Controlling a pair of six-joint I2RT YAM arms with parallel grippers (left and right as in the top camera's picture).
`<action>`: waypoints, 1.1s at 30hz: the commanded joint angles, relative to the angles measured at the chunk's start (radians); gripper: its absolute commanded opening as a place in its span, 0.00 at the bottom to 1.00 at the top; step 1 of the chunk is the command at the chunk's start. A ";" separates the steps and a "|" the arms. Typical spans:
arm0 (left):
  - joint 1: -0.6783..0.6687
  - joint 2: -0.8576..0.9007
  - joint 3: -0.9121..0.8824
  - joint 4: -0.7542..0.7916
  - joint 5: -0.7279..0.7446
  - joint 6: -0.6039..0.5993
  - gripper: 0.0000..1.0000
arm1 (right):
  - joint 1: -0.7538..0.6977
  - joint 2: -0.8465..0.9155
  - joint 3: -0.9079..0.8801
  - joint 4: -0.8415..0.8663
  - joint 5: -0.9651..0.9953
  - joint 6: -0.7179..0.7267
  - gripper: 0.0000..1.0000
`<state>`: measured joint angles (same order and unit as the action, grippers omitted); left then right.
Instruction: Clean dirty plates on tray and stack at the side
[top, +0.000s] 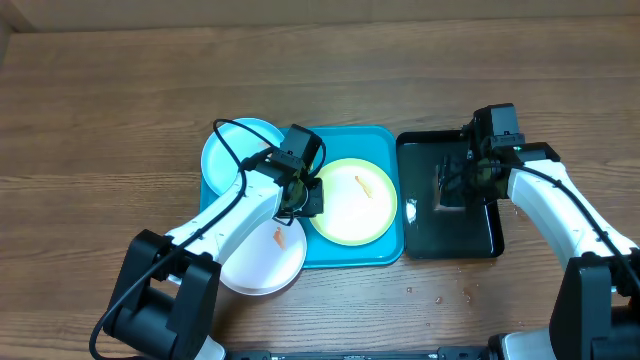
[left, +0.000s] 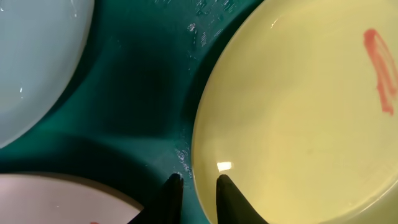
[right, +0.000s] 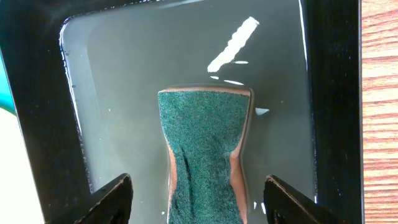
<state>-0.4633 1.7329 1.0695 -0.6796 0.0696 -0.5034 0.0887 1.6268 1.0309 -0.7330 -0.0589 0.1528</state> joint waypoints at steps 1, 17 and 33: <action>-0.003 0.009 -0.008 0.004 -0.055 -0.018 0.21 | 0.002 0.004 -0.003 0.004 0.017 -0.004 0.70; -0.003 0.014 -0.009 0.024 -0.051 -0.036 0.22 | 0.002 0.004 -0.003 0.003 0.017 -0.004 0.70; -0.003 0.014 -0.053 0.071 -0.051 -0.036 0.23 | 0.002 0.004 -0.003 0.003 0.018 -0.004 0.72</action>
<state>-0.4633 1.7332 1.0325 -0.6209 0.0319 -0.5255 0.0887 1.6268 1.0309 -0.7338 -0.0479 0.1528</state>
